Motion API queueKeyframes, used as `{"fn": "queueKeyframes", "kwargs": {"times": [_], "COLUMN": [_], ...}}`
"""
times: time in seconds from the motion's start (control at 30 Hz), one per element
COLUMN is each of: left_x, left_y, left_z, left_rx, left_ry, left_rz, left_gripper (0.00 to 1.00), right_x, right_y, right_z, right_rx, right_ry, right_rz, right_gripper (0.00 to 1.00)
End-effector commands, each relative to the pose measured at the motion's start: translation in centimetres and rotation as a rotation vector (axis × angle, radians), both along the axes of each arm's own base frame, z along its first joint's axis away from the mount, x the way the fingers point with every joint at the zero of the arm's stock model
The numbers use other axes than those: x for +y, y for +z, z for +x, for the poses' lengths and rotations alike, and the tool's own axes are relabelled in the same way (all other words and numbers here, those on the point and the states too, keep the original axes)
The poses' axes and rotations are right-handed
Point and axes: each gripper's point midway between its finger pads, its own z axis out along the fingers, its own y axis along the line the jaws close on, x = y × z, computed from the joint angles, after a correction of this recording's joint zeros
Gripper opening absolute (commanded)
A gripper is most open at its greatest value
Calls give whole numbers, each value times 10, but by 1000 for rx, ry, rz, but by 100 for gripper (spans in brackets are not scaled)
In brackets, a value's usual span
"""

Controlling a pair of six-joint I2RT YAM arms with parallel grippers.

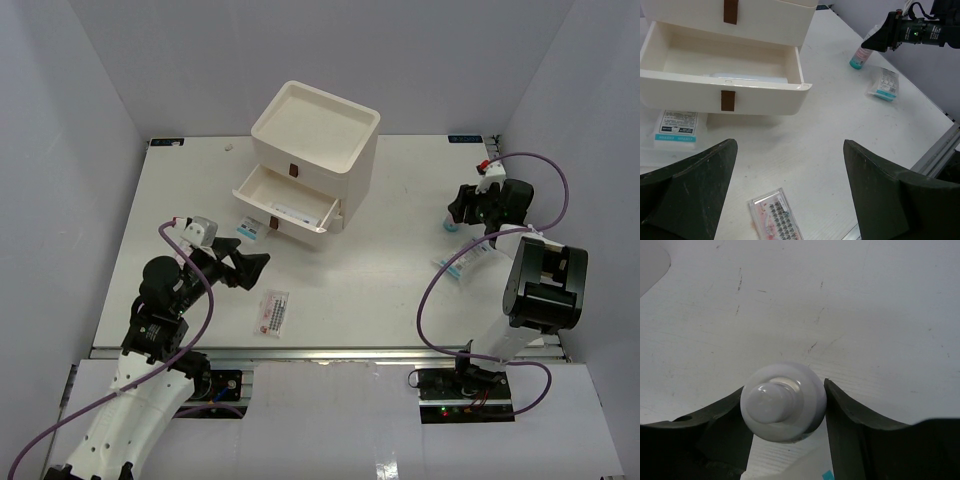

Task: Organize the makeup

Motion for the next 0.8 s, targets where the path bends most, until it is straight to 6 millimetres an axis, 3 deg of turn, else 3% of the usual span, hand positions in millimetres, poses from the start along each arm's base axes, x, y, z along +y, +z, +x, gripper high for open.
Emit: {"fn": "queueKeyframes", "kwargs": {"times": [0.0, 0.1, 0.17, 0.37, 0.43, 0.63, 0.73, 0.77], "left_x": [-13, -25, -34, -74, -89, -172, -215, -221], "left_y": [3, 1, -2, -3, 1, -10, -19, -3], "left_z": [-6, -13, -17, -25, -24, -32, -17, -18], "left_rx": [-22, -8, 20, 133, 137, 135, 129, 100], "left_ry": [-89, -177, -233, -370, -376, -434, -423, -421], "left_rz": [-11, -25, -35, -54, -36, 129, 214, 193], "left_gripper": [98, 98, 98, 98, 98, 98, 98, 98], "right_x": [-2, 2, 10, 78, 100, 133, 141, 141], "right_y": [26, 42, 55, 108, 116, 132, 133, 135], "right_z": [1, -1, -8, -70, -96, -144, -159, -160], "right_rx": [-65, -90, -99, -86, -53, -7, 15, 8], "right_ry": [8, 42, 78, 350, 459, 642, 690, 692], "right_rz": [-30, -41, -21, 234, 324, 455, 497, 493], "right_gripper": [41, 19, 10, 8, 8, 8, 8, 8]}}
